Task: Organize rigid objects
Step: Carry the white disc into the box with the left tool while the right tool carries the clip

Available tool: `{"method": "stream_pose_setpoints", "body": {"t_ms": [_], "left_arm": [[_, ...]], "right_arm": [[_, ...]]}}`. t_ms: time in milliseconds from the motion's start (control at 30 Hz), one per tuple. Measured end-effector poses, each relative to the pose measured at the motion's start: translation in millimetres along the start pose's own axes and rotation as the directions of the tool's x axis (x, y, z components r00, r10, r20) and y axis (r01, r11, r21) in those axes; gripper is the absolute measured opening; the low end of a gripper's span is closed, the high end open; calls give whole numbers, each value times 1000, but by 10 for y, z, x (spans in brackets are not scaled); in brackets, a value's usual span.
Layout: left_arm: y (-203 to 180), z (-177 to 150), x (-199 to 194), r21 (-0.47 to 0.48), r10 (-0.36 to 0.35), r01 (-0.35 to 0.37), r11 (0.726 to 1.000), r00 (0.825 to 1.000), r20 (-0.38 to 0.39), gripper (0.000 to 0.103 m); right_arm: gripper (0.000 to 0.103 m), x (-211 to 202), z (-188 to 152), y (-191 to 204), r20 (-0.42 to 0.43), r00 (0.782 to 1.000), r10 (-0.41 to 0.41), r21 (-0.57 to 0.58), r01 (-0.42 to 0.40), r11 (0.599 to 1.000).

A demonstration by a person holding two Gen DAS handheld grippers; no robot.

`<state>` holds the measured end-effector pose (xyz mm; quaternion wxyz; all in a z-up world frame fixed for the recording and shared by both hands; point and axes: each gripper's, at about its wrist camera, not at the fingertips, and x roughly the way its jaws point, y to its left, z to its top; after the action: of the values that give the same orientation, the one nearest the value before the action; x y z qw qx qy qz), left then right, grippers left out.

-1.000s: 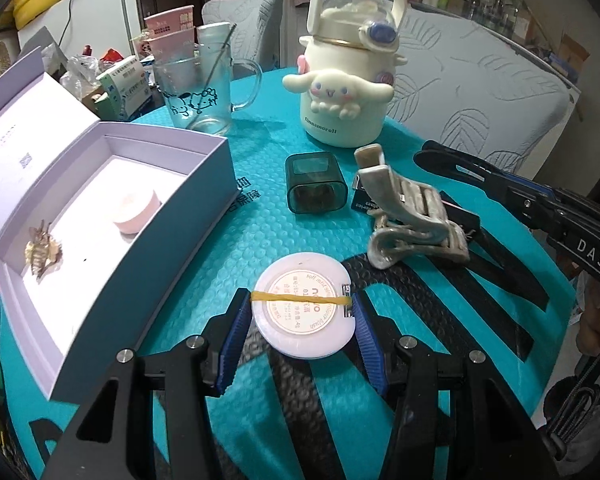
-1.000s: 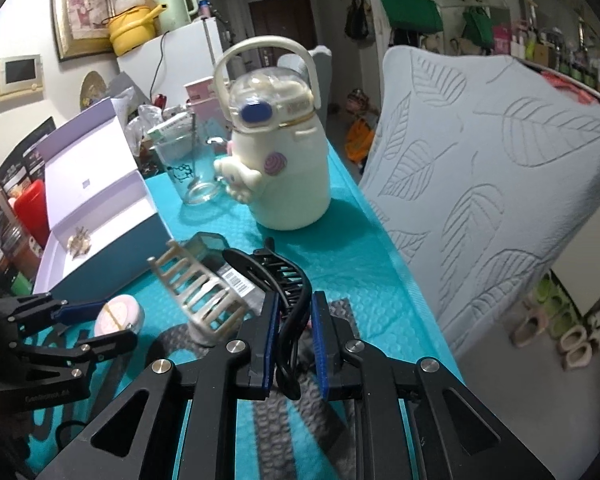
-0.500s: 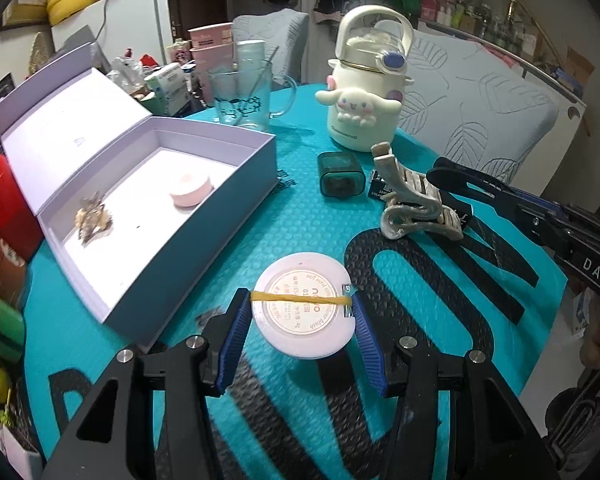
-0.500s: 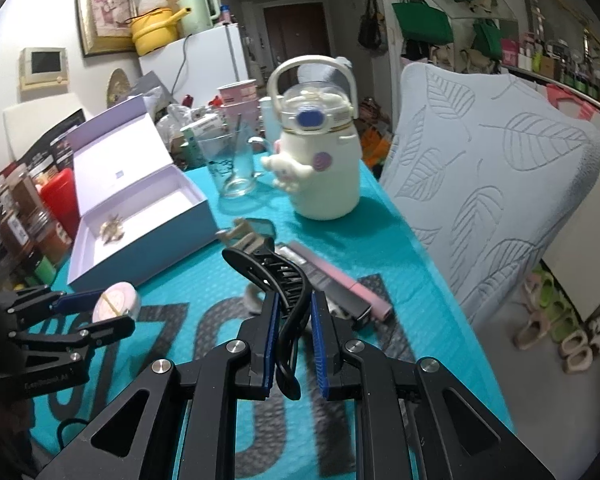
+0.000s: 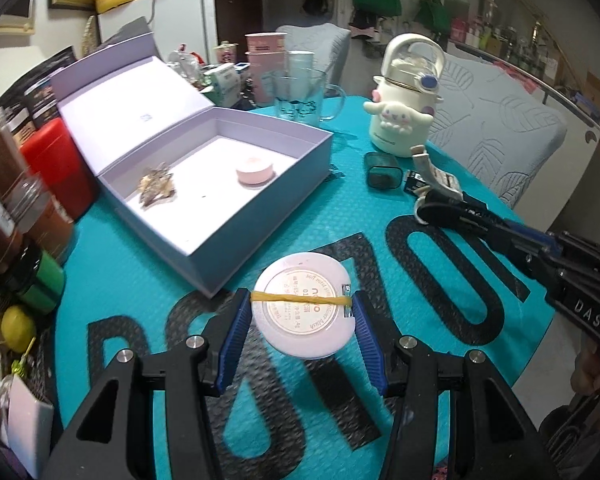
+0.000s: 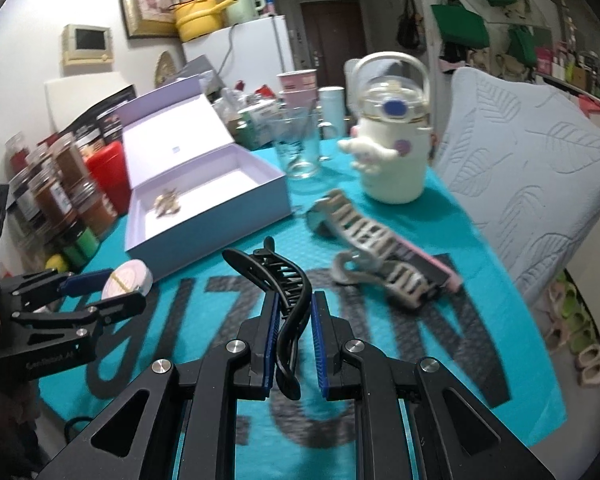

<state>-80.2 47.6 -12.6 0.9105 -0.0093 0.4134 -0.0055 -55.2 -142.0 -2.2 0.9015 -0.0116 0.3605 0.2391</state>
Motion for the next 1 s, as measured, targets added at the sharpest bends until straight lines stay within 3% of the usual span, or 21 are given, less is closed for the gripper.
{"method": "stream_pose_setpoints", "body": {"t_ms": [633,1000], "left_arm": [[527,-51,-281,-126,97,-91,988,994,43,51],[742,225,-202,-140,122,-114,984,991,48,51]], "right_arm": [[16,270,-79,738,-88,981,176,-125,-186,975],[16,456,219,898,-78,975,206,-168,-216,962]]}}
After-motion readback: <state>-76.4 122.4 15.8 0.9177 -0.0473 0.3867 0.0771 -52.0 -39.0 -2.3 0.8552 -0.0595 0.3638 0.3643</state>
